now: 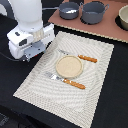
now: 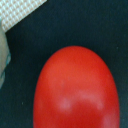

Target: Place the pan onto the stove and place the fish and sausage into the pan.

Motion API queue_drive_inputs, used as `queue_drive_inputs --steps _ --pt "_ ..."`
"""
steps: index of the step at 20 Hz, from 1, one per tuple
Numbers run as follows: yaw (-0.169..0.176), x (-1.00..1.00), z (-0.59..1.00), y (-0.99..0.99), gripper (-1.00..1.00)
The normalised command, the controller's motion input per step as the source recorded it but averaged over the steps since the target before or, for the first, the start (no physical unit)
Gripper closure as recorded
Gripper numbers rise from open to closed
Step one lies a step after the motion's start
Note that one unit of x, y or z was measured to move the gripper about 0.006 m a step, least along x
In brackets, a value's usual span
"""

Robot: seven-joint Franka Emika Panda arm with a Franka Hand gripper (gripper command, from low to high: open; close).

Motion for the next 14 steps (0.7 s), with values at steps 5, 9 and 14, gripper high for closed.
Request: queue_drive_inputs --steps 5,9,14 --pt "-0.011 -0.45 -0.03 0.13 -1.0" --pt "-0.017 -0.5 0.0 0.06 -1.0" --pt "-0.012 -0.43 -0.02 0.04 -1.0"
